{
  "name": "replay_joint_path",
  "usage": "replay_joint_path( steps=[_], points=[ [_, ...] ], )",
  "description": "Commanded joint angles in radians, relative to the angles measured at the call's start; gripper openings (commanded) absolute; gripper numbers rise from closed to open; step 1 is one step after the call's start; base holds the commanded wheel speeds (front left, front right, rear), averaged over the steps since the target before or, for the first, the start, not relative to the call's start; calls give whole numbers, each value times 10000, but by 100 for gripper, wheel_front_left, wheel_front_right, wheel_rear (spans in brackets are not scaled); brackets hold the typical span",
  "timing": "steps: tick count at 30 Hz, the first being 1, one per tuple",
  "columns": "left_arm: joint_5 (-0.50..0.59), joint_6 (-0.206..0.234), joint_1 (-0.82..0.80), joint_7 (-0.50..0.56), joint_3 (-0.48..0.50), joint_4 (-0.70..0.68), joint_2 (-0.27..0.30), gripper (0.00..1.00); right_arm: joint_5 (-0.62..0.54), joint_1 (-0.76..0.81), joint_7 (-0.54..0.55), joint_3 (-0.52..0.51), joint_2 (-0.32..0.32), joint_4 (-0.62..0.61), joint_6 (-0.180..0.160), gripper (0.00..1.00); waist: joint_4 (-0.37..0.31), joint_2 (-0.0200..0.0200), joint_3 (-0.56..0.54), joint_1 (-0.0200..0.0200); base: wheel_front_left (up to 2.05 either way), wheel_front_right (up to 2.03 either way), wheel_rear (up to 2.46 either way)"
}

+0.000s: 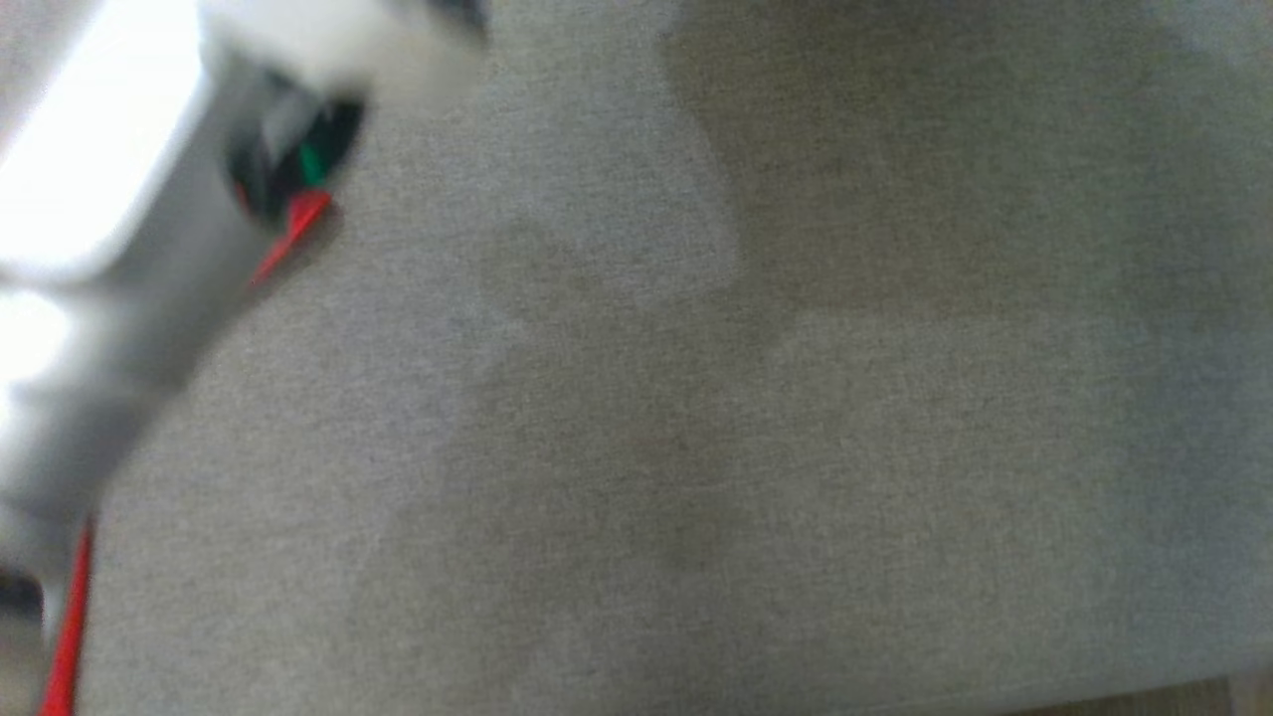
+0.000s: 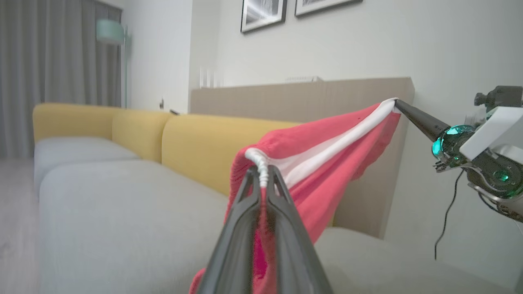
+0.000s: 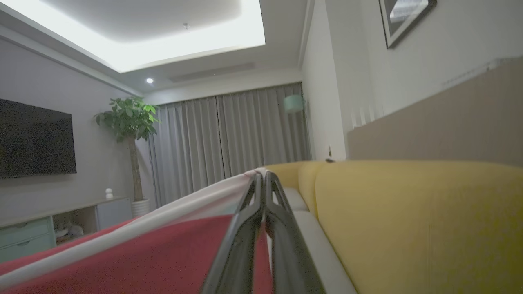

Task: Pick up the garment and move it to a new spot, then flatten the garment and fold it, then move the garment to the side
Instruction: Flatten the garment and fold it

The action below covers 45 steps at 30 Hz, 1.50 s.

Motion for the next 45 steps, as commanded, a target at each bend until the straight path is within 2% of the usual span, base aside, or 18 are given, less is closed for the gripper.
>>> replay_joint_path(
  steps=[1, 3, 4, 5, 12, 17, 20, 24, 28, 34, 40, 45],
  points=[
    [-87, 17, 699, -258, -17, -264, 583, 0, 75, 1677, 285, -376, 358, -807, 67, 0, 95, 0, -190, 2, 0, 0, 0],
    [54, 17, 1701, -423, -407, -304, 692, 0, 84, 3343, 510, -788, 819, -1581, 67, 0, 139, 0, -337, 2, 0, 0, 0],
    [54, 17, 1701, -423, -407, -304, 692, 0, 84, 3343, 510, -788, 819, -1581, 67, 0, 139, 0, -337, 2, 0, 0, 0],
    [176, 17, 2247, -471, -553, -297, 694, 0, 87, 4182, 617, -953, 1060, -1967, 67, 0, 149, 0, -431, 2, 0, 0, 0],
    [1488, 358, 6237, -528, -386, -1094, 175, 0, 329, 8816, 998, -2087, 2485, -3901, 67, 0, -28, 0, -1046, 2, 0, 0, 0],
    [1888, 555, 8402, -530, -172, -1770, 33, 0, 657, 10753, 1315, -2611, 2683, -5020, 67, 0, -129, 0, -1295, 2, 0, 0, 0],
    [1832, 506, 8905, -531, -20, -2169, -82, 0, 739, 11200, 1563, -2951, 2803, -5582, 67, 0, 19, 0, -1264, 2, 0, 0, 0],
    [1385, 352, 8628, -529, 214, -2269, -581, 0, 487, 10653, 2285, -3308, 2757, -5511, 67, 0, 412, 0, -1202, 2, 0, 0, 0],
    [493, 295, 7842, -257, 582, -1738, -1424, 0, 153, 9111, 3322, -3118, 2613, -4807, 67, 0, 819, 0, -1028, 2, 0, 0, 0],
    [-577, 198, 6247, 303, 1085, -409, -2534, 0, -892, 6403, 4597, -2554, 1675, -2960, 67, 0, 1329, 0, -421, 2, 0, 0, 0],
    [-1165, 62, 4785, 754, 1087, 783, -3061, 0, -2167, 4190, 5123, -1434, 741, -1209, 67, 0, 1580, 0, 158, 2, 0, 0, 0],
    [-1165, 37, 3864, 668, 1060, 1813, -3272, 0, -2734, 2583, 5076, -617, 372, 288, 67, 0, 1744, 0, 580, 2, 0, 0, 0]
  ],
)
